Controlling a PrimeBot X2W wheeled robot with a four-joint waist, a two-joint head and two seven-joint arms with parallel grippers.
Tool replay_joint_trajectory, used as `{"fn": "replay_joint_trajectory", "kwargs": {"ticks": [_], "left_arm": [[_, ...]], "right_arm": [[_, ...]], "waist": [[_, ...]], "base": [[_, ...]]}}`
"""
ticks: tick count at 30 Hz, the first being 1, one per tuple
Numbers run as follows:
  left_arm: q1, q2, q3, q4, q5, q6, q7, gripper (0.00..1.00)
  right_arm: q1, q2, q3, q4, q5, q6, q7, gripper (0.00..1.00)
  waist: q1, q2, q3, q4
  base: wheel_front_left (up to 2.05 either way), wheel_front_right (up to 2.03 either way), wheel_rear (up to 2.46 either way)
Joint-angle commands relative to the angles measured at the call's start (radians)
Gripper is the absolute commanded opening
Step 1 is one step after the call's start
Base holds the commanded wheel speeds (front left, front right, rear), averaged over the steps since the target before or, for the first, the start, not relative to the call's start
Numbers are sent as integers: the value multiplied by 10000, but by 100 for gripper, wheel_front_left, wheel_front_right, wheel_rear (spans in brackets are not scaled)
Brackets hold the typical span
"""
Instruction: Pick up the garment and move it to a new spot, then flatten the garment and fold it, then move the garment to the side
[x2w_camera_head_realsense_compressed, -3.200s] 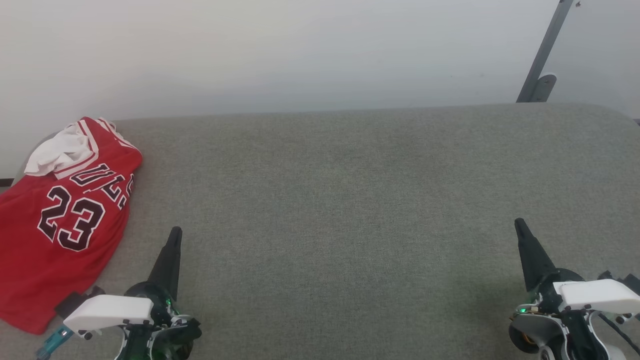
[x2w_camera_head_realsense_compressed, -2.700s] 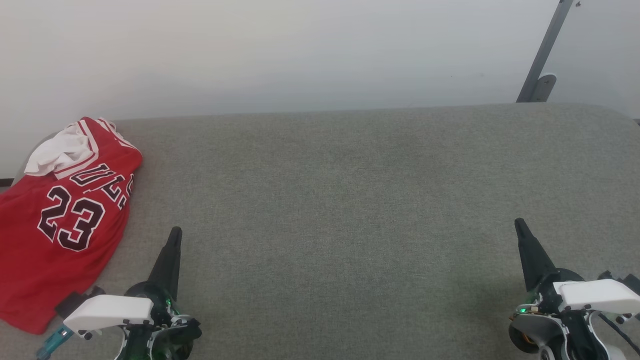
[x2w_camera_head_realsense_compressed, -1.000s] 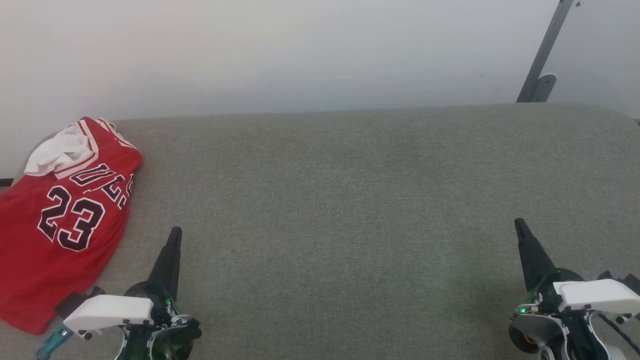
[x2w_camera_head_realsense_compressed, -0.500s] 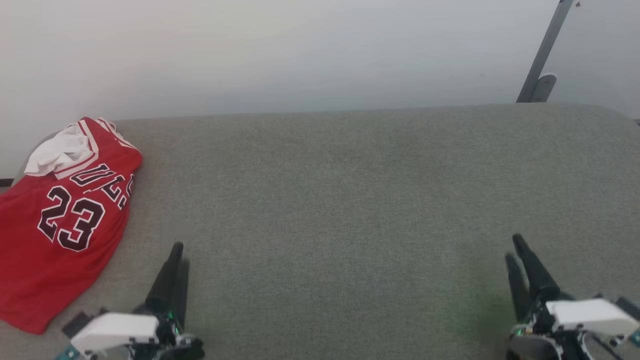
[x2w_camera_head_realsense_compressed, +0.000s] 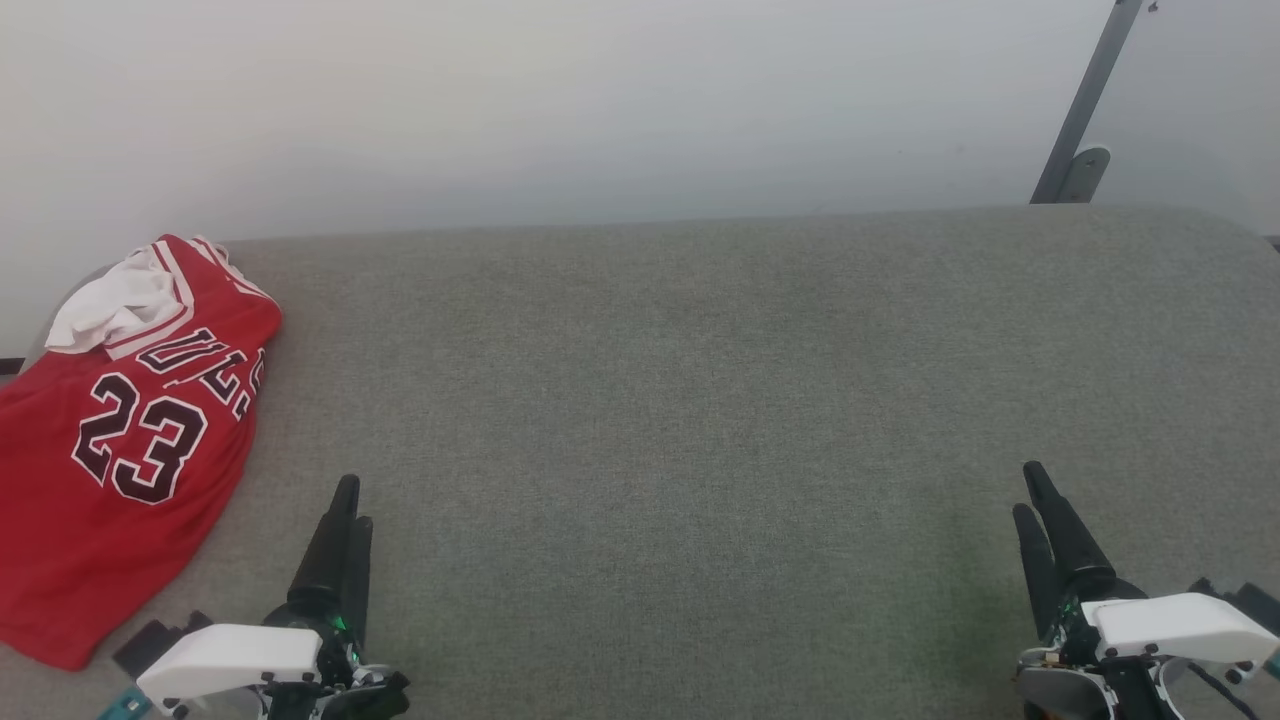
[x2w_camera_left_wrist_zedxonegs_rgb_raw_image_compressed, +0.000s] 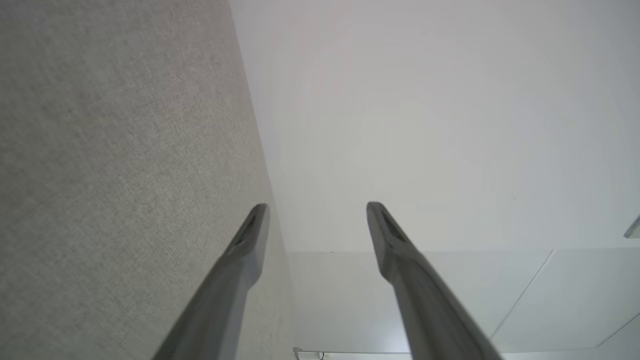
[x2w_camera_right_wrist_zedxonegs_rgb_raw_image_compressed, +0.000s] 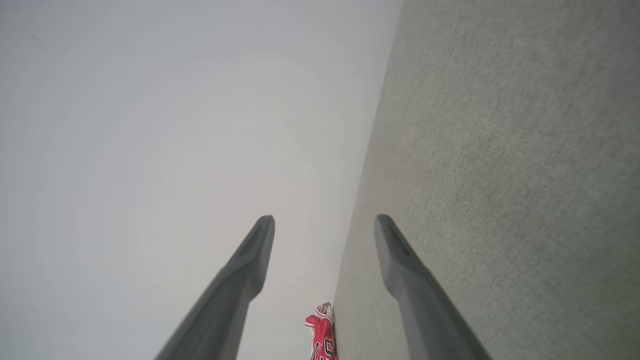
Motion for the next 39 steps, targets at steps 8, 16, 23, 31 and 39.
{"fn": "replay_joint_trajectory", "kwargs": {"ticks": [8, 16, 23, 31, 39], "left_arm": [[-95, 433, -218, -400, 1944, 452, -505, 100], [0, 737, -381, -466, 4097, 829, -826, 100], [46, 830, -360, -522, 5187, 817, -1048, 100], [137, 896, -212, -530, 6337, 590, -1322, 100], [200, 770, 28, -510, 7289, 293, -1573, 100]], "right_arm": [[-405, -624, 447, 107, -1812, 1, -600, 100], [-660, -959, 652, 497, -3825, 1, -884, 100], [-793, -1111, 707, 620, -4885, 1, -1019, 100], [-869, -1270, 671, 656, -5931, 1, -1276, 100], [-881, -1450, 748, 669, -6746, 2, -1516, 100]], "waist": [[0, 0, 2, -24], [0, 0, -3, -49], [0, 0, -8, -73], [0, 0, -25, -96], [0, 0, -34, -121]], "base": [[0, 0, 0], [0, 0, 0], [0, 0, 0], [0, 0, 0], [0, 0, 0]]}}
